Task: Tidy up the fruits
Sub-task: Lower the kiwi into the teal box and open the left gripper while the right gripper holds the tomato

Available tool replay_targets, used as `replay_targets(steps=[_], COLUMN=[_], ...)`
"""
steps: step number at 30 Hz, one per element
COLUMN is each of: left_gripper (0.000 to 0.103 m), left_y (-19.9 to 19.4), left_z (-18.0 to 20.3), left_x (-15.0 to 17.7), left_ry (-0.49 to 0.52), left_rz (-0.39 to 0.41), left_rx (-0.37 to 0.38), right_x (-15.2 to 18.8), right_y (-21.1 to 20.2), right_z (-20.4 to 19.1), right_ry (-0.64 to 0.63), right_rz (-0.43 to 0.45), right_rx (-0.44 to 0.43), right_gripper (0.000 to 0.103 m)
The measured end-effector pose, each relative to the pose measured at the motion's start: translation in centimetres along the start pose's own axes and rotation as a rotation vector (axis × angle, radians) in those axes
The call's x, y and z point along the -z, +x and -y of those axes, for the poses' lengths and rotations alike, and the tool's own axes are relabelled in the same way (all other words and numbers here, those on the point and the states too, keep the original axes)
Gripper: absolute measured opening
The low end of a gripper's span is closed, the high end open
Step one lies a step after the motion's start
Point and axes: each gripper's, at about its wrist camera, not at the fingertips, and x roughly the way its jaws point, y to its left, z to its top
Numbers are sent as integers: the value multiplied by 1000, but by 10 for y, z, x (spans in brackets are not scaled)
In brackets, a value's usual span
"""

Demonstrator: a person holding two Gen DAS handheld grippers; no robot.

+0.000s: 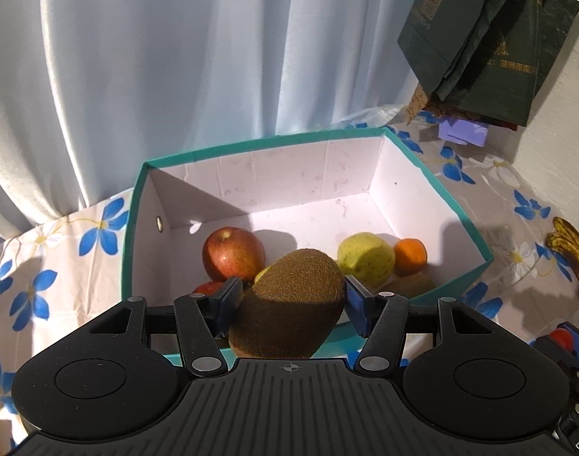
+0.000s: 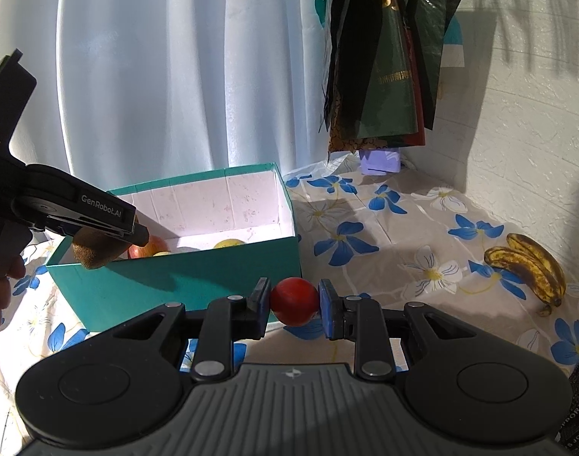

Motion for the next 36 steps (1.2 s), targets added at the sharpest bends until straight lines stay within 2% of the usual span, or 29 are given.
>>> replay_targets(steps=[25,32,36], left_gripper=[62,62,62], left_y=[23,36,54], left_z=[-19,-21,-22], left_x=[-7,-7,-5], left_ry=[-59,-68,-70], left_rz=[4,-17,-60], left_rx=[-15,-7,31], right_x=[-6,-9,-10], right_y=[10,11,14], right_z=[-4,-5,-5], right_ry=[-7,-10,-11], right_rz=[-1,2,1], right_rx=[-8,-6,-6], right_gripper=[26,26,26])
